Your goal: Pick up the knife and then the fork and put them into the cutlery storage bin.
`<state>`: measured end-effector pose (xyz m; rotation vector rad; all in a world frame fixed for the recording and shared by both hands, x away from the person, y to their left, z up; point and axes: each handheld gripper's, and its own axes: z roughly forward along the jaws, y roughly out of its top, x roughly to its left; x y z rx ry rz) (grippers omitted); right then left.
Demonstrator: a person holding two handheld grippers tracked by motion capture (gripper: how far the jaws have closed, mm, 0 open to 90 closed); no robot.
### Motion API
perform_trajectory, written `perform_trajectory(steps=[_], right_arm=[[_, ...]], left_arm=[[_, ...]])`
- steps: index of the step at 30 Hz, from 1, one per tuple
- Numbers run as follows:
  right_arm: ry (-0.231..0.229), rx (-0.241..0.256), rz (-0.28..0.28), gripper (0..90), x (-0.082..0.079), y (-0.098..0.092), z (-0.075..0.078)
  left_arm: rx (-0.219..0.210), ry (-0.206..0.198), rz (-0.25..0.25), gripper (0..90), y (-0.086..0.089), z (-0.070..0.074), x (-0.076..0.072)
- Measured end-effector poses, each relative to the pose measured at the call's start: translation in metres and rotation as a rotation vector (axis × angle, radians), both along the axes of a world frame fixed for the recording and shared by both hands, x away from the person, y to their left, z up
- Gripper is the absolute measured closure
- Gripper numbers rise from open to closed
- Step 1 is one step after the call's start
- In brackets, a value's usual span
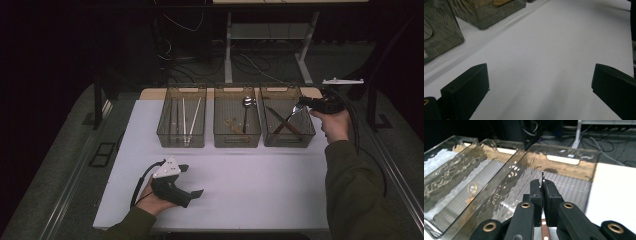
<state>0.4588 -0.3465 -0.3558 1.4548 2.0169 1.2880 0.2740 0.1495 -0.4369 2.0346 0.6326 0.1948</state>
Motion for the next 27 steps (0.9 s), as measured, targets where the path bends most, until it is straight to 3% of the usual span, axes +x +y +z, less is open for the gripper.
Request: perform_trajectory(steps=[3,7,12,14,17,23,27], right_arm=[[0.013,0.006,-0.015,85.1,0.004,0.000,-0.004],[0.045,-0.106,-0.059,76.2,0.009,0.000,-0.015],[0.056,-0.169,-0.097,54.8,0.010,0.000,-0.026],[0.051,-0.175,-0.110,45.4,0.010,-0.001,-0.027],[0.037,-0.173,-0.117,39.7,0.009,-0.002,-0.025],[0.005,-0.138,-0.109,32.8,0.005,-0.004,-0.018],[0.007,-0.126,-0.102,29.0,0.002,-0.003,-0.017]], left_arm=[[-0.002,0.001,-0.003,0.0,0.000,0.000,0.000],[-0.003,0.002,-0.003,0.1,-0.001,0.000,0.000],[-0.002,0.000,-0.006,0.2,0.000,0.000,0.000],[-0.004,0.001,-0.005,0.2,0.000,0.000,0.000],[-0.003,0.000,-0.005,0.2,0.000,0.000,0.001],[-0.002,0.001,-0.003,0.2,0.000,0.000,0.001],[-0.002,0.001,-0.002,0.2,0.000,0.000,0.001]])
